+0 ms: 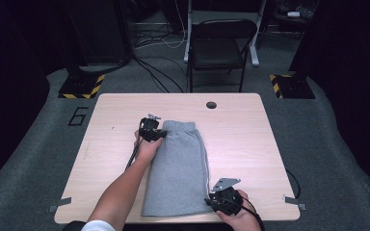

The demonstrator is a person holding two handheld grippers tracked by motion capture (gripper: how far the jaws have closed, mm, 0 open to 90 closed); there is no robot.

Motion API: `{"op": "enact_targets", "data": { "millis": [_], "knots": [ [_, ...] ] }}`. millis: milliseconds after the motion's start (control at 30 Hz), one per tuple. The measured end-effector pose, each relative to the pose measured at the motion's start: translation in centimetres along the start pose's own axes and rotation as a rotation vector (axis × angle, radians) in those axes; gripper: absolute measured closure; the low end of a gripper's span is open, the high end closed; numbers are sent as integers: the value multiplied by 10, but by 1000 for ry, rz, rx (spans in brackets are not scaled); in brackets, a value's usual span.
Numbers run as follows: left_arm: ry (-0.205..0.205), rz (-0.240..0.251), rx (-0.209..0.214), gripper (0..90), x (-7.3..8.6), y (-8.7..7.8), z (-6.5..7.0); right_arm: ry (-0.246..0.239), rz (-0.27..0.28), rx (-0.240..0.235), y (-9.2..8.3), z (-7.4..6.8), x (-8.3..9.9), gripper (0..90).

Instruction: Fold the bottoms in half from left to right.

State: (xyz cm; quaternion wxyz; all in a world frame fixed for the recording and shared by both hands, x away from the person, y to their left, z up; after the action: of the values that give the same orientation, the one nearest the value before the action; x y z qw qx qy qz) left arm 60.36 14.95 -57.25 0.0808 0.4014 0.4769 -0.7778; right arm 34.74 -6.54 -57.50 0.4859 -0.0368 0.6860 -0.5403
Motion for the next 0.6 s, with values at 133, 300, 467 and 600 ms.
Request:
{"op": "enact_targets", "data": {
  "millis": [133, 300, 467, 600],
  "knots": [
    [8, -8, 7, 657, 1, -2, 1, 7, 21, -2, -3, 1, -3, 638],
    [1, 29, 23, 605, -2, -7, 5, 15, 52, -3, -5, 3, -10, 581],
    [27, 22, 32, 603, 0, -11, 7, 26, 52, 0, -2, 4, -15, 533],
    [15, 58, 35, 592, 1, -20, 10, 10, 80, 12, -2, 4, -20, 505]
  ]
}}
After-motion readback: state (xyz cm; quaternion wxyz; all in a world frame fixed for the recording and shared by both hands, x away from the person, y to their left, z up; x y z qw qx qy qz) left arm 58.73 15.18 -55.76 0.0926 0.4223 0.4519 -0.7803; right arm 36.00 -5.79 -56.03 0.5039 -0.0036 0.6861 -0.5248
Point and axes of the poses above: each handheld gripper's, and its own axes: y roughly forward along the jaws, x roughly out of its underside, z roughly to its right, the point moved 9 cm from there along y, roughly forward along the jaws, and after that the axes turned 9 degrees about x, right-handed, at the moved point
